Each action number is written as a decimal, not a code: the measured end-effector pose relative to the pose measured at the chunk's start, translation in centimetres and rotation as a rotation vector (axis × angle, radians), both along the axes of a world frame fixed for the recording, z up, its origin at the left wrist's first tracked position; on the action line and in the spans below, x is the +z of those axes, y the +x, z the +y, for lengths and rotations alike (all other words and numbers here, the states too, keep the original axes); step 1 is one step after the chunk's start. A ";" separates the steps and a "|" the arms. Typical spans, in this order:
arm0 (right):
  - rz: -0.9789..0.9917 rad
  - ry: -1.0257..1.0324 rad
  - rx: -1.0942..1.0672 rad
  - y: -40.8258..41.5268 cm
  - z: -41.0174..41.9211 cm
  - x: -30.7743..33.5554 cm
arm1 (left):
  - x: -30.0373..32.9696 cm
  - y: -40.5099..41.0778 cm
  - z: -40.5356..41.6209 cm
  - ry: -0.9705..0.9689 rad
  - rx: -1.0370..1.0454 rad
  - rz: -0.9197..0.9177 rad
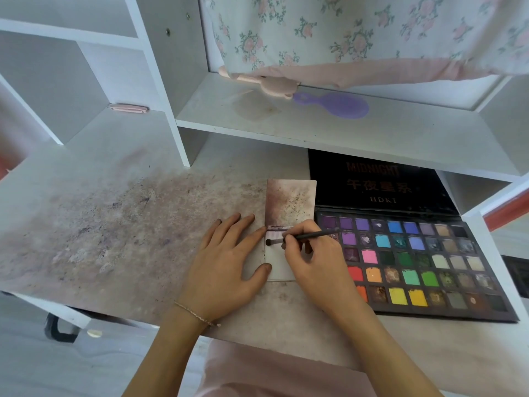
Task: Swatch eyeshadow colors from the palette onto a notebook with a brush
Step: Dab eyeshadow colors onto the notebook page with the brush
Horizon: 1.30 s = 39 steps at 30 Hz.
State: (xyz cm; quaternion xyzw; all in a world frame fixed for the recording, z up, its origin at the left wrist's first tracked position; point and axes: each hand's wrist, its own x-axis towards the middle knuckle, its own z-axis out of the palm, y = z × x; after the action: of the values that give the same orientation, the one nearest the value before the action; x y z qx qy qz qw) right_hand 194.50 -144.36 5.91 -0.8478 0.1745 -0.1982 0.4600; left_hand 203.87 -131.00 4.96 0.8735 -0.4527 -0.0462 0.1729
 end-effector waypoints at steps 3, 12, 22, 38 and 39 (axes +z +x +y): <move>-0.002 -0.004 -0.001 0.0 0.0 0.0 | 0.0 0.0 0.0 -0.001 0.001 0.000; -0.002 -0.007 -0.003 0.0 -0.1 -0.1 | 0.0 0.0 -0.1 0.001 0.003 0.000; -0.105 0.007 -0.065 0.0 -0.1 0.3 | -0.2 0.1 0.0 0.009 0.009 0.006; -0.145 -0.058 -0.441 -5.3 -5.1 0.8 | 0.0 0.2 0.0 -0.004 0.006 0.032; -0.133 -0.086 -0.450 -5.4 -5.2 0.8 | 0.0 0.2 0.0 -0.005 0.007 0.032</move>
State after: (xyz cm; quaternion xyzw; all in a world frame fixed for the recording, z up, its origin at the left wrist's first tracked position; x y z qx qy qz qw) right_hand 189.07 -149.51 6.73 -0.7914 0.3199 -0.3584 0.3781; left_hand 204.07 -130.97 4.94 0.8738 -0.4469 -0.0586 0.1826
